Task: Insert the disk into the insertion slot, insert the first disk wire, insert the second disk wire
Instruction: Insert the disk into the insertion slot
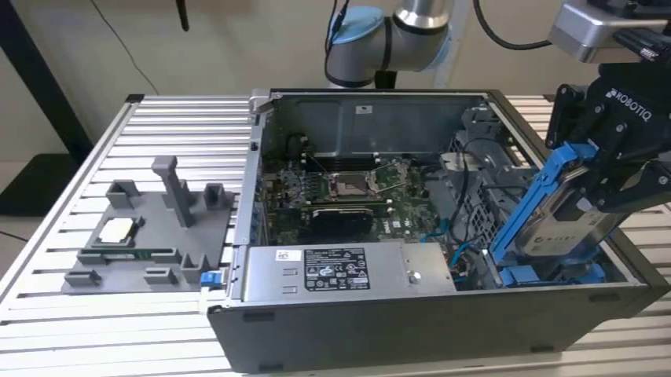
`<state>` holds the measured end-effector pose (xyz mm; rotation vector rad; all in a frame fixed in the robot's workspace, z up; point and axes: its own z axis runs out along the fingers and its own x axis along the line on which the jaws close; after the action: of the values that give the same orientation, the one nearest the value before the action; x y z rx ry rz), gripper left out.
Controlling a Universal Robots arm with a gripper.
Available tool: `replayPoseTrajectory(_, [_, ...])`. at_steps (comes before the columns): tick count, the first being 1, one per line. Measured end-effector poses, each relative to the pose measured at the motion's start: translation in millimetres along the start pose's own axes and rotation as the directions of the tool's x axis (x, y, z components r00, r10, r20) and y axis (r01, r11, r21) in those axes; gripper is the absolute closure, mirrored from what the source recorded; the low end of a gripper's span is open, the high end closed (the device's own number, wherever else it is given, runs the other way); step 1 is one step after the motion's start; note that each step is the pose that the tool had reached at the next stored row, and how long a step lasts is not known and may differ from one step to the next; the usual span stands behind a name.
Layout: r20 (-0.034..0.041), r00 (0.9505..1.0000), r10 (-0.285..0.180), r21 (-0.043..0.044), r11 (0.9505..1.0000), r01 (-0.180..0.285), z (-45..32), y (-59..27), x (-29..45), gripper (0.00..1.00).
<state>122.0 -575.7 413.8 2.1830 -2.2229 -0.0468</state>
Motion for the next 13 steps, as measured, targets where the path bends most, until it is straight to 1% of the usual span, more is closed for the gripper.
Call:
replayPoseTrajectory(6, [0.0062, 1.0000, 0.000, -0.0001, 1.0000, 0.000, 5.3, -0.7, -0.2, 0.67])
replayPoseTrajectory(8, [0.0103, 0.9999, -0.001, -0.0001, 1.0000, 0.001, 7.6, -1.1, -0.2, 0.67])
replayPoseTrajectory(10, [0.0123, 0.9999, -0.001, -0.0003, 1.0000, 0.001, 9.4, -1.3, -0.3, 0.67])
replayPoseTrajectory(13, [0.0163, 0.9999, -0.001, -0.0003, 1.0000, 0.001, 14.4, -1.8, -0.2, 0.67])
